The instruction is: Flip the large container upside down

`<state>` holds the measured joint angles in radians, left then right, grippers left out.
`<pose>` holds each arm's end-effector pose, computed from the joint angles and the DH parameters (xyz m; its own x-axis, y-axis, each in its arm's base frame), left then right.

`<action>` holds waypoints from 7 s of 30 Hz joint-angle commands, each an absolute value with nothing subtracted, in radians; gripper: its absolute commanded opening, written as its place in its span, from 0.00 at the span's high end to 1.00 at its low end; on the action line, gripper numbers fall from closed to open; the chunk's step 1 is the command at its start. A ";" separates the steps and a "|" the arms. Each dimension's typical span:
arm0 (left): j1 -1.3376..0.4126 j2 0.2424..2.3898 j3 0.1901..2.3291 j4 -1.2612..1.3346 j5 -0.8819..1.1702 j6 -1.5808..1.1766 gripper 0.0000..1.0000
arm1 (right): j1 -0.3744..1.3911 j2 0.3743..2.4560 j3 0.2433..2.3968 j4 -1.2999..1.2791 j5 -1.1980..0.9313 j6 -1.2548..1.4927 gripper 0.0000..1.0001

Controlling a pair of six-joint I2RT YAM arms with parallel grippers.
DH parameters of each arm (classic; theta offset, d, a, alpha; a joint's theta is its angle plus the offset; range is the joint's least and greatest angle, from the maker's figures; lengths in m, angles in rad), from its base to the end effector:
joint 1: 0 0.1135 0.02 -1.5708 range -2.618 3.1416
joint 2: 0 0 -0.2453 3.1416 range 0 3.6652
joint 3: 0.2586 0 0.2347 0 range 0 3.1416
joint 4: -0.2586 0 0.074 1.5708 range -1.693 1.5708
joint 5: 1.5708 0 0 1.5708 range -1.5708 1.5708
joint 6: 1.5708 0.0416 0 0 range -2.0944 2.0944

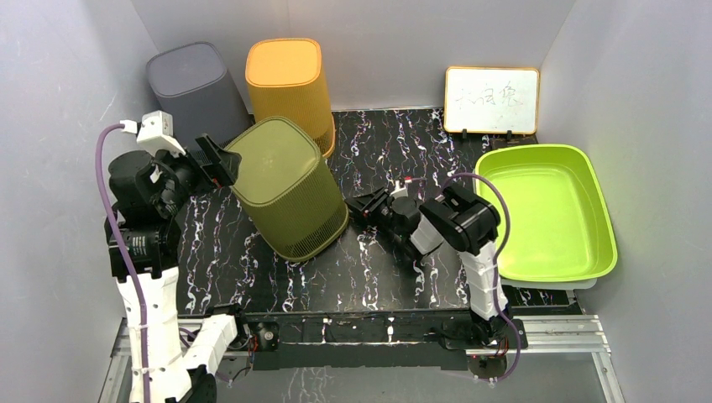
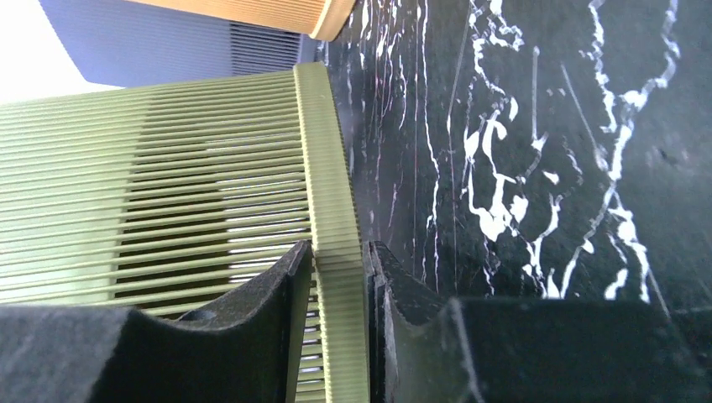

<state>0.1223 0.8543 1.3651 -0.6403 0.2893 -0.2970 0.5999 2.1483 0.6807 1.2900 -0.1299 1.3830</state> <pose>0.1408 0.0053 0.4471 -0.1705 -0.3036 -0.9374 0.1192 0.9380 -0.3254 0.2862 0.2023 0.0792 -0.6806 0.7147 -0.1613 0.0191 0.2373 0.9712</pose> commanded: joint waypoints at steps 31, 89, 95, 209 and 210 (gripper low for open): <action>0.119 0.671 0.881 -0.315 0.399 -0.588 0.02 | 0.596 1.349 0.905 0.028 0.300 0.547 0.02; -0.436 0.939 1.233 -0.455 0.010 -0.264 0.02 | 1.058 1.283 0.708 0.420 0.611 0.688 0.02; -0.435 0.860 1.154 -0.464 0.011 -0.276 0.01 | 1.061 1.608 0.920 0.447 0.781 0.673 0.02; -0.436 0.727 0.830 -0.471 0.084 -0.366 0.02 | 0.256 1.235 0.928 -0.484 0.682 0.372 0.82; -0.436 0.723 0.828 -0.474 0.083 -0.367 0.02 | 0.256 1.235 0.927 -0.482 0.685 0.371 0.82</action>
